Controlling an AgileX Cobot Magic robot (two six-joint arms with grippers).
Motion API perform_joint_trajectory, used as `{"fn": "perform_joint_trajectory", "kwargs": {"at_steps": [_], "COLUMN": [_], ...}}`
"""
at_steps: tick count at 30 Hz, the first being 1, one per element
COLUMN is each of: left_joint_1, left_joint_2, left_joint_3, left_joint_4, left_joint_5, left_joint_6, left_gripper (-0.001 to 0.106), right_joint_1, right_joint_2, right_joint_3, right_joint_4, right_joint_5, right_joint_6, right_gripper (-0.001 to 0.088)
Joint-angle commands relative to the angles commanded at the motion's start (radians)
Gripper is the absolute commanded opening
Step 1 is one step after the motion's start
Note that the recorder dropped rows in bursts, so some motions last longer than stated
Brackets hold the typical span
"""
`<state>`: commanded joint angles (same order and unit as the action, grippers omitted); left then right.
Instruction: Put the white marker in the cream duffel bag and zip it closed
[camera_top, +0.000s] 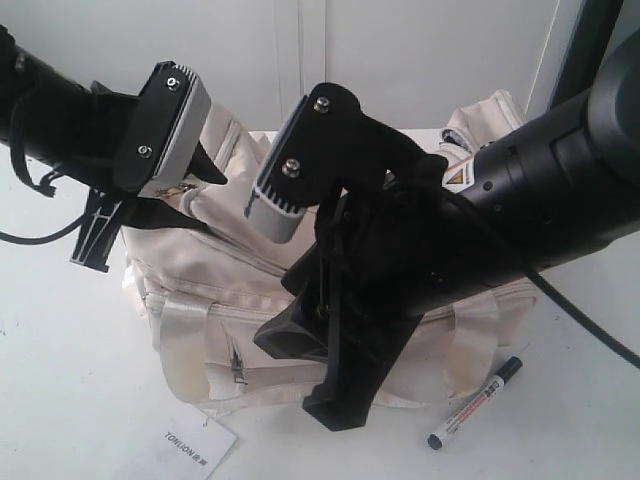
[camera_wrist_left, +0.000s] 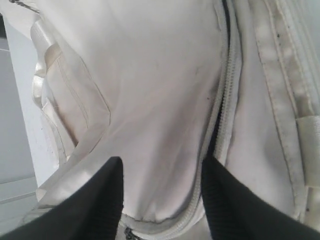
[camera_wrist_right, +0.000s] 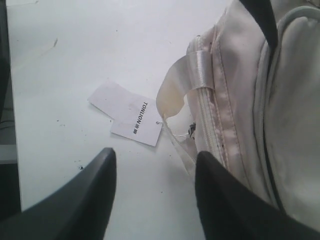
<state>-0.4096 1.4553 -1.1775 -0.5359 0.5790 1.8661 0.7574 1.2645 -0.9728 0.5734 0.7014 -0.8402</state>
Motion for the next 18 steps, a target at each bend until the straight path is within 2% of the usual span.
{"fn": "perform_joint_trajectory", "kwargs": {"at_steps": [4, 11, 18], "left_joint_1": [0.000, 0.000, 0.000], "left_joint_2": [0.000, 0.004, 0.046], "left_joint_3": [0.000, 0.000, 0.000], "left_joint_4": [0.072, 0.072, 0.068], "left_joint_5": [-0.040, -0.047, 0.019], "left_joint_6": [-0.003, -0.008, -0.008], "left_gripper": [0.053, 0.052, 0.048], "right_joint_1": [0.000, 0.000, 0.000], "right_joint_2": [0.000, 0.000, 0.000], "right_joint_3": [0.000, 0.000, 0.000], "right_joint_4": [0.000, 0.000, 0.000], "right_joint_5": [0.000, 0.000, 0.002], "right_joint_6": [0.010, 0.014, 0.014], "right_gripper": [0.0473, 0.0473, 0.0473]}}
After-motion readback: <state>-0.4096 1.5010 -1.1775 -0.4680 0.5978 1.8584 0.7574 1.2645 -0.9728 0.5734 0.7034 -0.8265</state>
